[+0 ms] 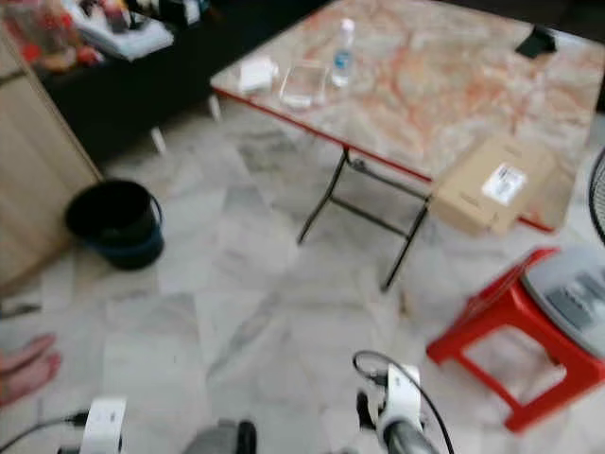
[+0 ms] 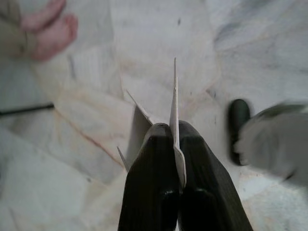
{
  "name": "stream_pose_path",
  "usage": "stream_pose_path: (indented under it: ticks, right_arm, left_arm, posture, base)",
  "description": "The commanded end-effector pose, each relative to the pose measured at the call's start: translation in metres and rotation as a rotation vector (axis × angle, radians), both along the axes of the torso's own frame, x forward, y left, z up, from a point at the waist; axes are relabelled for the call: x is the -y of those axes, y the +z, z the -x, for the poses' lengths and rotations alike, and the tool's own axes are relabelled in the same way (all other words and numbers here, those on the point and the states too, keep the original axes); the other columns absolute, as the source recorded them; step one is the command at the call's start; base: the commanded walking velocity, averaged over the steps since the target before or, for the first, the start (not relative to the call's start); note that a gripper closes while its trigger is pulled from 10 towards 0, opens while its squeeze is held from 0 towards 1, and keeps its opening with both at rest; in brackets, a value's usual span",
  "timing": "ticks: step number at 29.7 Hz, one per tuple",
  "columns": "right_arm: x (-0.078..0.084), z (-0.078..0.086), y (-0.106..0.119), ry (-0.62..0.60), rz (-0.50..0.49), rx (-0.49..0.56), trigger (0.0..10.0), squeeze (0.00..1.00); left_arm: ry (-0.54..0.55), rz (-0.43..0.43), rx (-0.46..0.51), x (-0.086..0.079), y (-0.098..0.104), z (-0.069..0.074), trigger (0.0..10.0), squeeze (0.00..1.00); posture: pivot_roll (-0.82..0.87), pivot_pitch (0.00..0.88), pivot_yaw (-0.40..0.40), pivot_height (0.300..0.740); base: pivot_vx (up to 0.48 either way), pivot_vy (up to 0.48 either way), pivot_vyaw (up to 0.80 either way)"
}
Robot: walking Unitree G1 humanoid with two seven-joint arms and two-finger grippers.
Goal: Picking trash to rubbish bin
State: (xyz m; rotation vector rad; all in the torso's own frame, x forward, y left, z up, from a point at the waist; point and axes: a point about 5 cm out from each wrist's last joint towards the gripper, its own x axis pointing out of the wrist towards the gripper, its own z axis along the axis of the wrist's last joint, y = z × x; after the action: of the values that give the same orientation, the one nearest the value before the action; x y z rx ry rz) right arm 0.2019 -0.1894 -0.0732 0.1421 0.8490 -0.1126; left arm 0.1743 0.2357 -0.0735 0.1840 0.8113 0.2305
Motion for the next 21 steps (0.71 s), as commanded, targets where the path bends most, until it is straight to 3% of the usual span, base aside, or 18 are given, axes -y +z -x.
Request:
stream_pose_path:
  ticks: [1, 8, 16, 21]
  right_arm:
    - [-0.005, 0.005, -0.004, 0.004, -0.008, -0.018, 10.0, 0.00]
    - [-0.010, 0.004, -0.003, 0.032, -0.012, -0.019, 10.0, 0.00]
    - [-0.012, -0.003, 0.000, 0.047, -0.013, 0.005, 10.0, 0.00]
    - [-0.012, -0.001, -0.001, 0.062, -0.008, 0.003, 10.0, 0.00]
  left_arm:
    - [0.025, 0.000, -0.036, -0.007, -0.003, 0.010, 10.0, 0.00]
    - [0.068, 0.007, -0.031, -0.013, -0.003, 0.013, 10.0, 0.00]
    - [0.061, 0.014, -0.045, -0.011, -0.005, 0.017, 10.0, 0.00]
    - [0.048, 0.020, -0.066, -0.009, -0.008, 0.021, 10.0, 0.00]
  posture:
    - [0.09, 0.214, -0.014, 0.740]
    - [0.10, 0.218, -0.025, 0.740]
    - [0.07, 0.213, -0.020, 0.740]
    - [0.08, 0.202, -0.019, 0.740]
  base:
    - [0.000, 0.000, 0.80]
    - [0.000, 0.000, 0.63]
    - [0.000, 0.000, 0.05]
    - [0.000, 0.000, 0.80]
